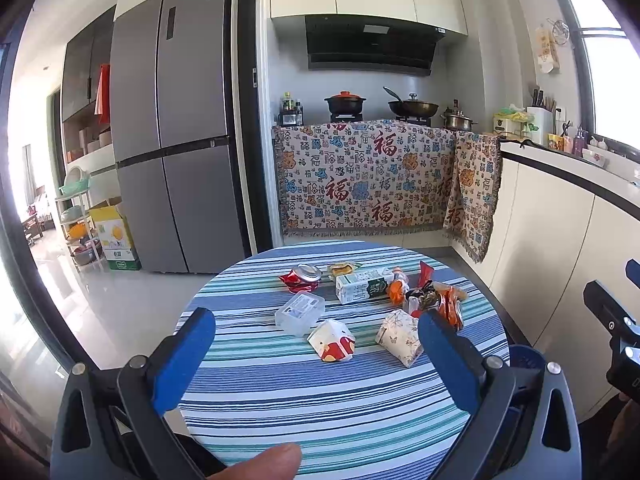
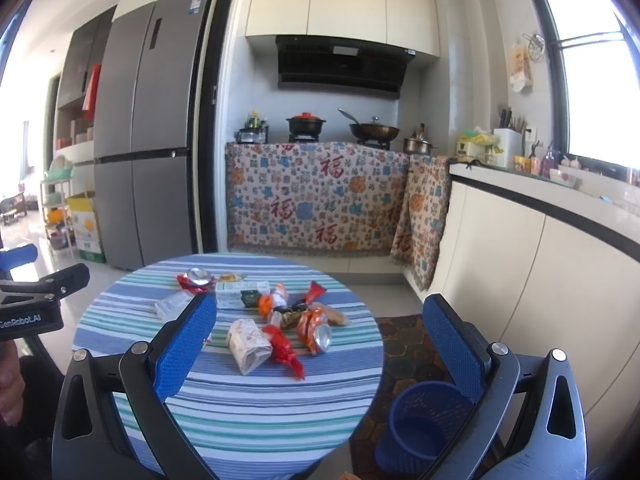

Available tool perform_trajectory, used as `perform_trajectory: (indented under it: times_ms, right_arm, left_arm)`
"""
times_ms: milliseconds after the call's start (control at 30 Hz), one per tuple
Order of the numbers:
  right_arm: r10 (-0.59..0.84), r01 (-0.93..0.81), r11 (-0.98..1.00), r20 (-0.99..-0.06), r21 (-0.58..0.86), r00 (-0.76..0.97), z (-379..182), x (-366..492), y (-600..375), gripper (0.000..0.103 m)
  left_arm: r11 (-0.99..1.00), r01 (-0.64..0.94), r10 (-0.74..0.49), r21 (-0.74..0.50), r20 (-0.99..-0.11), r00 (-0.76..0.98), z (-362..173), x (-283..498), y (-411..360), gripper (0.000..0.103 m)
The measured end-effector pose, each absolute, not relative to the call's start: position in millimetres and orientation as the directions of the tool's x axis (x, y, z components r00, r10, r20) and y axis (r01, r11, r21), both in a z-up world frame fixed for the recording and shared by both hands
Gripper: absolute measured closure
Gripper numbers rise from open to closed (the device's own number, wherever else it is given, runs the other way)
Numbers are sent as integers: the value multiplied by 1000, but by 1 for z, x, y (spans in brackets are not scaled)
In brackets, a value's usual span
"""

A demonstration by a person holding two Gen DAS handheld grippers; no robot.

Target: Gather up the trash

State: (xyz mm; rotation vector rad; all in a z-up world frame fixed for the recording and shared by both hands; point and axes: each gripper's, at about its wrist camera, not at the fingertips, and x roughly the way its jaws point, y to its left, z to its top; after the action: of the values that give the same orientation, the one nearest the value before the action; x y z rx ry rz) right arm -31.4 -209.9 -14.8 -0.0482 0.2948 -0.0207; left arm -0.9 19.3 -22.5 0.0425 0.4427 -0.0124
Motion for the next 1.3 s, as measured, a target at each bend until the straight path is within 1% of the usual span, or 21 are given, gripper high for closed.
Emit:
perform_trajectory:
  times_ms: [133, 233, 467, 767, 900, 1033, 1200, 1300]
  right_arm:
    - [-30, 16, 999, -288, -48, 957, -15, -31, -213, 0]
    - [-27, 15, 999, -284, -43, 958, -17, -31, -214, 0]
    - [-18, 13, 1000, -266, -18, 964, -20, -31, -220, 0]
    - [1, -1, 1000, -254, -3, 967, -31, -23, -226, 0]
    - [0, -1, 1000, -291, -6, 957, -45, -12, -228, 0]
    - [11, -21, 999, -333, -28, 943, -64, -1, -229, 0]
    - [22, -46, 998, -392, -50, 920, -92, 16, -228, 0]
    - [35, -56, 998, -417, -38, 908, -107, 24, -230, 0]
  left_arm:
    - [998, -4, 30, 68, -390, 920, -25, -3, 22, 0]
    - [997, 2, 28, 75, -387, 922, -28, -2, 23, 0]
    - [995, 33, 14, 98, -439, 899, -41, 8, 17, 0]
    - [997, 61, -28, 47, -521, 853, -67, 29, 21, 0]
    - [997, 48, -9, 57, -542, 840, -80, 36, 20, 0]
    - [996, 13, 41, 92, -563, 825, -97, 46, 20, 0]
    - [998, -24, 49, 50, -604, 795, -121, 67, 28, 0]
    - [1000, -6, 4, -2, -635, 773, -134, 87, 30, 0]
